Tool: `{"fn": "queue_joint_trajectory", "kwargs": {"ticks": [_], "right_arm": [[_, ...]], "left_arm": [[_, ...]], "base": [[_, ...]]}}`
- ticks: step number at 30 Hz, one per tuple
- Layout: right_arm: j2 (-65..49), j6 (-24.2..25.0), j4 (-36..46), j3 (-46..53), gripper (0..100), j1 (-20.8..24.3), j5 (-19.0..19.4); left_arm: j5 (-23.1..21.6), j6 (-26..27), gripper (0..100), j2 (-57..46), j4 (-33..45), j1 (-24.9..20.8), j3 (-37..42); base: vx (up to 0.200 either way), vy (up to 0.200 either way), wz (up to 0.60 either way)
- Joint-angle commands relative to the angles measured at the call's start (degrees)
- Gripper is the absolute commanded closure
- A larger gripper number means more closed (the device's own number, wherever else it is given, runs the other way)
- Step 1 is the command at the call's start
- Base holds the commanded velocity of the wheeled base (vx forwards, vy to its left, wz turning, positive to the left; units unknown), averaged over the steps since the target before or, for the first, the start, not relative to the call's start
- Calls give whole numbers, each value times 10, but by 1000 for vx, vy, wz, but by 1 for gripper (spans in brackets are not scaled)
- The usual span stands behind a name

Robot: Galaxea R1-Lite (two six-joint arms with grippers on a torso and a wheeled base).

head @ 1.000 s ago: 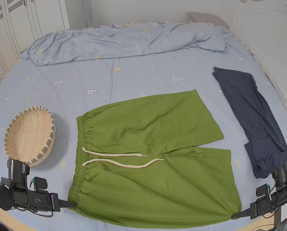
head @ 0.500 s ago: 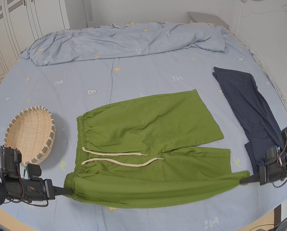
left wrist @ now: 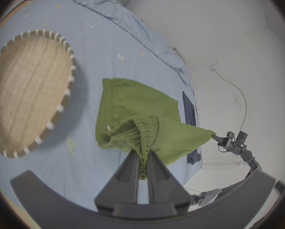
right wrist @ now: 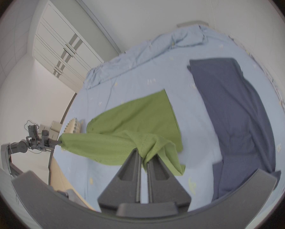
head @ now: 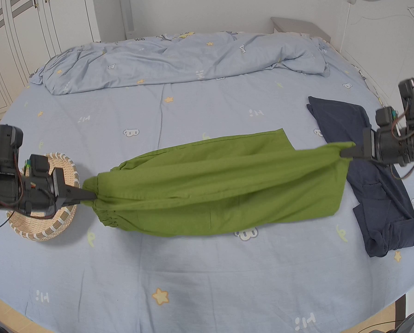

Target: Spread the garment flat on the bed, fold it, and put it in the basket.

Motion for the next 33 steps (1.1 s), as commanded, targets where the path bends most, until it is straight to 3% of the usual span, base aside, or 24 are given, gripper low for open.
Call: {"fn": "queue_joint_trajectory", "kwargs": {"ticks": [1, 13, 28, 33], "right_arm": [[178, 22, 14, -216, 100, 43, -50], [267, 18, 13, -316, 100, 59, -77], [266, 24, 17, -306, 100, 42, -78], [215, 23, 18, -282, 100, 39, -80]], "left_arm": [[3, -27, 100, 134, 51, 18, -163], [2, -23, 100, 187, 43, 40, -194], [2, -21, 100, 218, 42, 27, -217], [2, -21, 100, 218, 42, 26, -219]], "base": [[0, 0, 0], [0, 0, 0], [0, 0, 0], [0, 0, 0]]}}
